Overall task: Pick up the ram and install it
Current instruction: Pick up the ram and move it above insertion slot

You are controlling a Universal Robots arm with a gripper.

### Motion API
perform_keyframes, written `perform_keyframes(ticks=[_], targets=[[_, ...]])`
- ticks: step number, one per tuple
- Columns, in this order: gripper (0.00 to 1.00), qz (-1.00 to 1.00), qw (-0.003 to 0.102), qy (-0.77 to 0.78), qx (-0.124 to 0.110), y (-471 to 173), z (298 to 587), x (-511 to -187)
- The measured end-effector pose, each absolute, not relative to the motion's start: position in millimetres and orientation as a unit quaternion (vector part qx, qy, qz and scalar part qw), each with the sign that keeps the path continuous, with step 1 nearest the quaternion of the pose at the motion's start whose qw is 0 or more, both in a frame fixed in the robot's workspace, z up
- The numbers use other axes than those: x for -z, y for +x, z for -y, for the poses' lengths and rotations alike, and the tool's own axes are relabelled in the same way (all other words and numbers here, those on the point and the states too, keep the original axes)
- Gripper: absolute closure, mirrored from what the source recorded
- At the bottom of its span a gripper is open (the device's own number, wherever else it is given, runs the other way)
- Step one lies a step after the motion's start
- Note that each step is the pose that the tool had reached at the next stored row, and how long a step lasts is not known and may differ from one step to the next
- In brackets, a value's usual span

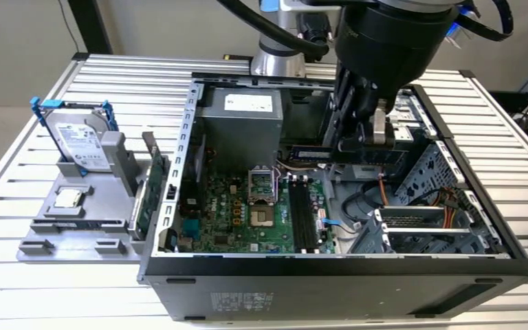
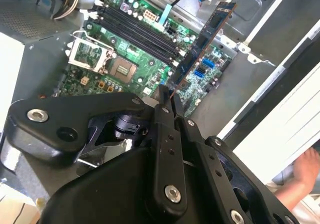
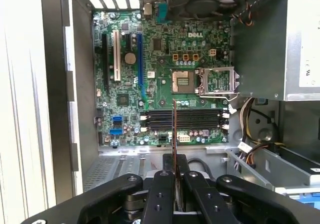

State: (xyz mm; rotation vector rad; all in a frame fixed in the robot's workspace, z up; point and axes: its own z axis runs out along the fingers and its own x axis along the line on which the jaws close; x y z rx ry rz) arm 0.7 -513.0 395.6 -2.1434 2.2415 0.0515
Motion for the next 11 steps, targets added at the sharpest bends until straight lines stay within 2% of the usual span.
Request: perform_keyframes(ticks=[11], targets=[[1.0,-0.723,0.02,-0.691,-0.017,4,481,-396]])
